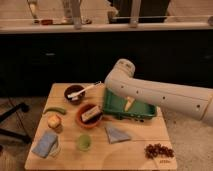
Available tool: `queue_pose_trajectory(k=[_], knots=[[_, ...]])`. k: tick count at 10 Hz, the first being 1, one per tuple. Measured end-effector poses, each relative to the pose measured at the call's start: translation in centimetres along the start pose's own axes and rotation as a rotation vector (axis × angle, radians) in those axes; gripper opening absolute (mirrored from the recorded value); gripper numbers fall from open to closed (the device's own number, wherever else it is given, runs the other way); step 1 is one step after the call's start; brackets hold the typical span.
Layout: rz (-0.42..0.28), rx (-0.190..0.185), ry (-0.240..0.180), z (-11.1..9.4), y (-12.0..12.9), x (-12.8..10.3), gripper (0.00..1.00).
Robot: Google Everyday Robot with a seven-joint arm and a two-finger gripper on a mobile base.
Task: Place banana in plastic cup
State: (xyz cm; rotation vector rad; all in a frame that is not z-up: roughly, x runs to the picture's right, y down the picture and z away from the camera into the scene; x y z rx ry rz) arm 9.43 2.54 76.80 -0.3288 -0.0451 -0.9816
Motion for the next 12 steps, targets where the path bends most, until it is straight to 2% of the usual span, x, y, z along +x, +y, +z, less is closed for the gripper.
queue_pose_trajectory(k=[2,7,12], knots=[[0.003,0.003,-0.005,0.4,-0.5,0.9,0.80],[0.019,-0.008,-0.047,2.7,-1.7,3.0,0.80],[0.027,-0.034,-0.086,5.1,-2.2,4.2,0.80]])
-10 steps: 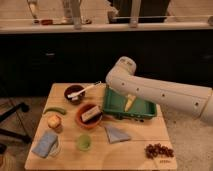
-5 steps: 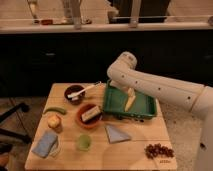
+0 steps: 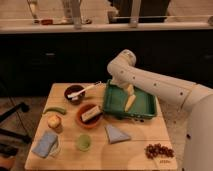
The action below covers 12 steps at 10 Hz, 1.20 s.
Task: Place banana in plastic cup
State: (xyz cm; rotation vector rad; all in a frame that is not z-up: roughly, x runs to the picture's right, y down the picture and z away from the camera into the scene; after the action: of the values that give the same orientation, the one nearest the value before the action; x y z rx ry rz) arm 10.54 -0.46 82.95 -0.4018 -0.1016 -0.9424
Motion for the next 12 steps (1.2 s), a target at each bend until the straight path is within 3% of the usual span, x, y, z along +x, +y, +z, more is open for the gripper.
queue_pose_trajectory(k=[7,12], knots=[[0.041,-0.033,-0.058,3.5,1.4,2.8,0.80],[0.052,-0.041,-0.089,5.9,2.1,3.3,0.80]])
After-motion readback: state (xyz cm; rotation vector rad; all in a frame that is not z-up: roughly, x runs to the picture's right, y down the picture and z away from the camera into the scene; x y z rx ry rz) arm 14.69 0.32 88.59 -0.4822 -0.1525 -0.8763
